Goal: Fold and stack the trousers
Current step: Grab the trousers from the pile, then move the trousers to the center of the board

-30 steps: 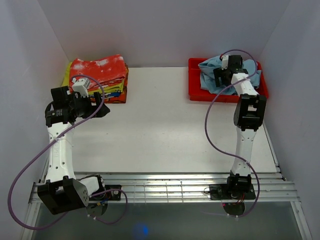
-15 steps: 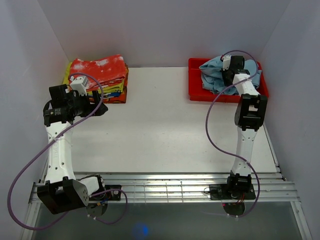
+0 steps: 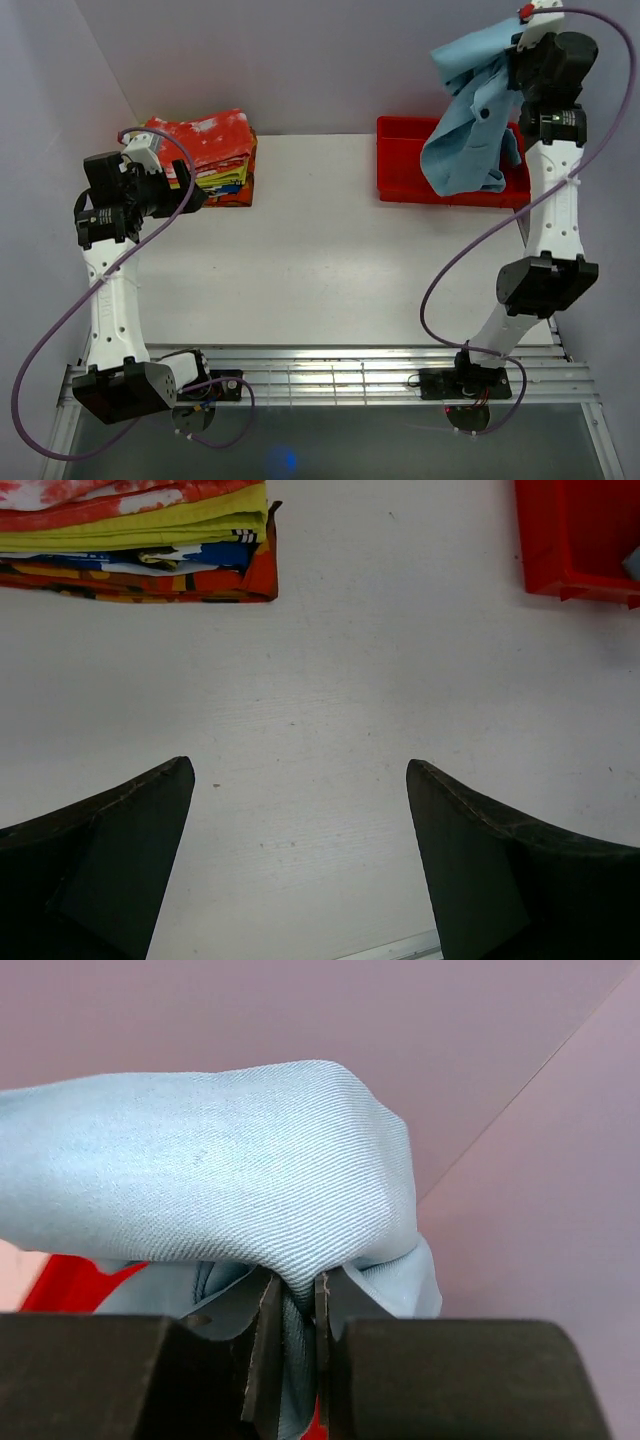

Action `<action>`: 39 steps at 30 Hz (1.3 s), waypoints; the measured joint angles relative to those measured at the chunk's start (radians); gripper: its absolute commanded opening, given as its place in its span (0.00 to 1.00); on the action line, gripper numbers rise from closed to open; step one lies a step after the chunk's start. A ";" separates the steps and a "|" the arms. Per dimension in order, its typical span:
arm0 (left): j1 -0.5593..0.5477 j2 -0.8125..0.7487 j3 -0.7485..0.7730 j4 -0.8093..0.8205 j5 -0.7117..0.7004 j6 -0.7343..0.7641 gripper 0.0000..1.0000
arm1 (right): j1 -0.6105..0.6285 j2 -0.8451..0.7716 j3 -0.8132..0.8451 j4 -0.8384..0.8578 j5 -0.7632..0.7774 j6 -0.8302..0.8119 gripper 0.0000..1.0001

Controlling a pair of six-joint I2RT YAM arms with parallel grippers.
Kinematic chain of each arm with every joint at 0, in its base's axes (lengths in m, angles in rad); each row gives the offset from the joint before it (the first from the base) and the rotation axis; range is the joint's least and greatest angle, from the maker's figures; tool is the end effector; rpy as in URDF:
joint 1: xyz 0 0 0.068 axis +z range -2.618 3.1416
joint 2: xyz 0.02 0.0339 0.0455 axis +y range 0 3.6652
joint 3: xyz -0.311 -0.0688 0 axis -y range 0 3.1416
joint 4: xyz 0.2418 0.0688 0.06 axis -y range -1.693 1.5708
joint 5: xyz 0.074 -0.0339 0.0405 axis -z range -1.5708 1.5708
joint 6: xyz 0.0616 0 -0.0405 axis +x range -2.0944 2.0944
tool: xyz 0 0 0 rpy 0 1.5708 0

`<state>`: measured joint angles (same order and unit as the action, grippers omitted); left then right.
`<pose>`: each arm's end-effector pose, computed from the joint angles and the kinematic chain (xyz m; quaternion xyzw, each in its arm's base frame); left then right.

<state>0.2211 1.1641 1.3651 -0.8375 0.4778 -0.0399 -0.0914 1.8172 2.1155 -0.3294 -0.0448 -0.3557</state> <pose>0.2262 0.0218 0.4297 -0.0072 0.8740 -0.1708 0.4549 0.4432 -0.0379 0.5393 -0.1100 0.7095 -0.1386 0.6821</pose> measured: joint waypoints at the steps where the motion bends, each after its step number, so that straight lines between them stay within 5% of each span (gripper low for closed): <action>1: 0.000 0.000 0.006 0.000 -0.004 -0.004 0.98 | 0.000 -0.043 0.003 0.025 -0.006 0.014 0.08; 16: 0.000 -0.083 0.022 0.005 -0.070 -0.021 0.98 | 0.006 -0.504 -0.076 0.345 -0.184 0.289 0.08; 24: 0.000 -0.144 0.021 0.043 -0.017 -0.005 0.98 | 0.070 -0.710 -0.486 0.388 -0.354 0.495 0.08; 31: 0.000 -0.151 -0.007 0.051 0.024 0.024 0.98 | 0.404 -0.617 -0.845 0.322 -0.306 0.509 0.08; 32: 0.000 -0.149 -0.010 0.050 0.030 0.033 0.98 | 0.460 -0.578 -0.889 0.306 -0.288 0.509 0.10; 34: 0.000 -0.138 -0.010 0.041 0.041 0.047 0.98 | 0.544 -0.492 -0.931 0.273 -0.277 0.520 0.35; 35: 0.000 -0.130 -0.009 0.036 0.048 0.056 0.98 | 0.584 -0.435 -0.937 0.258 -0.283 0.536 0.63; 37: 0.000 -0.111 -0.008 0.022 0.061 0.069 0.98 | 0.624 -0.331 -0.916 0.250 -0.322 0.582 0.92; 39: 0.000 -0.080 0.002 -0.002 0.078 0.088 0.98 | 0.639 -0.243 -0.881 0.252 -0.362 0.606 0.90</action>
<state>0.2214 1.0836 1.3666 -0.8398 0.5560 0.0479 0.5476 1.5742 1.2343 -0.0776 -0.4065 0.2504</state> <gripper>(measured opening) 0.979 0.895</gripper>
